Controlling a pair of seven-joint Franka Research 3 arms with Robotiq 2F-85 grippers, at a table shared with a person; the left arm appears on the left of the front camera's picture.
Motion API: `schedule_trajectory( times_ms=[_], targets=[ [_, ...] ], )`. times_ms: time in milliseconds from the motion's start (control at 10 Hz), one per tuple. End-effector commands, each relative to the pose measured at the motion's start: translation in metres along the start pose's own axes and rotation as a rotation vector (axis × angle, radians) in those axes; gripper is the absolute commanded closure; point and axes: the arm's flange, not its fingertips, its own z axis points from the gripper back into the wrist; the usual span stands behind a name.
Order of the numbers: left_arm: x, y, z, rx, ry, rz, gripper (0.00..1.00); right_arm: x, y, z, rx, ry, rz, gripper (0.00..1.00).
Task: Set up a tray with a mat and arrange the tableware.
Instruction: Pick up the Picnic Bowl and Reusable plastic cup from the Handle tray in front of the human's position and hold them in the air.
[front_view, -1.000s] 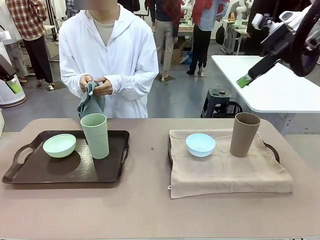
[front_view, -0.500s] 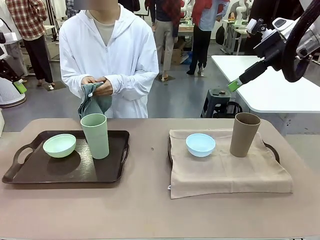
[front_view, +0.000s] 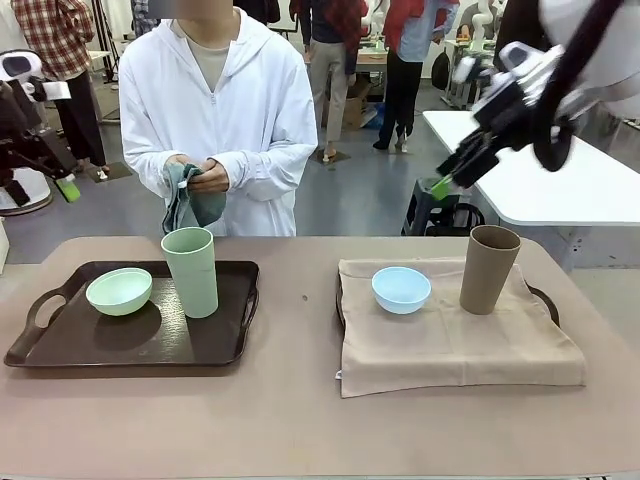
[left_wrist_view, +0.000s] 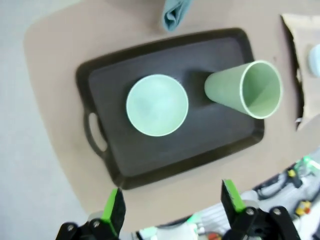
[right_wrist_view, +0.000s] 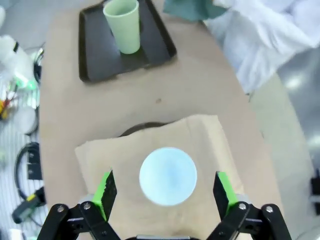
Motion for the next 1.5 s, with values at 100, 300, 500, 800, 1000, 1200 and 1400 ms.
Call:
schedule_trajectory(
  times_ms=[100,300,500,800,1000,1200,1400],
  targets=[
    [-0.005,0.005,-0.021,0.04,0.034,-0.034,0.0,0.024,-0.031,-0.073,0.051,-0.085,0.147,0.0],
    [-0.002,0.006,-0.043,0.039,0.052,-0.036,0.0,0.051,-0.041,-0.137,0.102,-0.074,0.208,0.0],
    [-0.001,0.01,-0.056,0.044,0.061,-0.02,0.0,0.072,-0.044,-0.184,0.172,-0.056,0.254,0.0],
    [0.005,0.015,-0.065,0.039,0.07,0.011,0.0,0.085,-0.029,-0.206,0.293,-0.083,0.185,0.0],
    [0.002,0.013,-0.065,0.019,0.081,-0.001,0.0,0.086,-0.024,-0.219,0.252,-0.077,0.224,0.0],
    [0.002,0.013,-0.065,0.019,0.081,-0.001,0.0,0.086,-0.024,-0.219,0.252,-0.077,0.224,0.0],
    [0.006,0.014,-0.068,0.032,0.043,0.032,0.0,0.089,-0.01,-0.231,0.251,-0.056,0.237,0.0]
  ],
)
